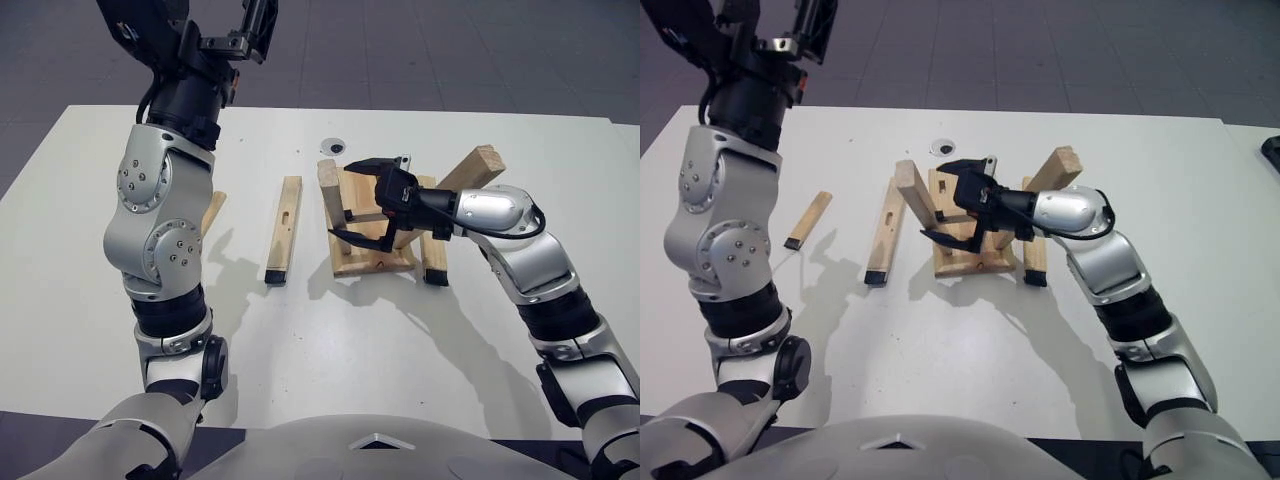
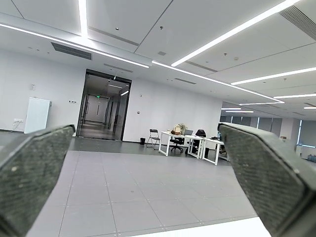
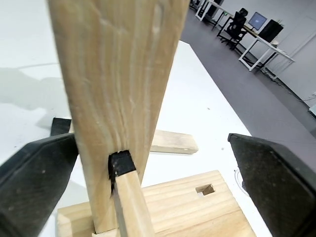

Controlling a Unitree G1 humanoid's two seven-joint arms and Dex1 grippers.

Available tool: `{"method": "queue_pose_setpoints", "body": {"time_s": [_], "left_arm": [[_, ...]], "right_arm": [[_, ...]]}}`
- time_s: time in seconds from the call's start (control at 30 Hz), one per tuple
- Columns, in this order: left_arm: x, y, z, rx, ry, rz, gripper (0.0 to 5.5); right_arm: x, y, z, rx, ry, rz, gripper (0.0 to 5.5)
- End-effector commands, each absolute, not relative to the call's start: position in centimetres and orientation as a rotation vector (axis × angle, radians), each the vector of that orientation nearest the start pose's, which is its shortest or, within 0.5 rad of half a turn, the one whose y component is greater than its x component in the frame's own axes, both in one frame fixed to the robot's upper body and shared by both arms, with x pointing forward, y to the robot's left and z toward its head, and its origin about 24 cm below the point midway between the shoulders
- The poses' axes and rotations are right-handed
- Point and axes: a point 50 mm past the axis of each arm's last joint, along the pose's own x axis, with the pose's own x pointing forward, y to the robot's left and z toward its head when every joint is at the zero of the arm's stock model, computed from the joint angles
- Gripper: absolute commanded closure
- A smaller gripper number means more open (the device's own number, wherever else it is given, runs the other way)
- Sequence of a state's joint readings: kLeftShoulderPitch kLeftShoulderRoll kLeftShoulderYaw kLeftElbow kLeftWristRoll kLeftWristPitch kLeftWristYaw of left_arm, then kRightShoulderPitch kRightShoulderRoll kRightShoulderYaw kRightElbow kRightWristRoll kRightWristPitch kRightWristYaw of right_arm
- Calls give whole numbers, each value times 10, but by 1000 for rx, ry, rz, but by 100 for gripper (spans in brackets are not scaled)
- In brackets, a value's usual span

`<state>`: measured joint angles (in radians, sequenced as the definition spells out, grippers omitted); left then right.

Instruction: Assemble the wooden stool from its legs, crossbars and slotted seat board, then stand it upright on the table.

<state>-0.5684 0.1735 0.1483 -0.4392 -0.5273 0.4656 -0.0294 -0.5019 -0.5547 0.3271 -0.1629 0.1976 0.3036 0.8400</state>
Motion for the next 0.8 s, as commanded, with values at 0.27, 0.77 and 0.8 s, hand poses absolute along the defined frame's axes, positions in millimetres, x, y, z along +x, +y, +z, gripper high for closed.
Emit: {"method": "queue_pose_setpoints", "body": {"time_s": [0.27,0.77,0.8], "left_arm": [[288,127,242,-309,-466,-353,12],[304,82,267,-436,-487,-400,12],[304,84,279,-433,-528,-409,12]], "right_arm": [[296,-110,189,-351,-242,1085,10],[279,-200,314,317,-866,402,10],[279,-205,313,326,-866,370,10]]}}
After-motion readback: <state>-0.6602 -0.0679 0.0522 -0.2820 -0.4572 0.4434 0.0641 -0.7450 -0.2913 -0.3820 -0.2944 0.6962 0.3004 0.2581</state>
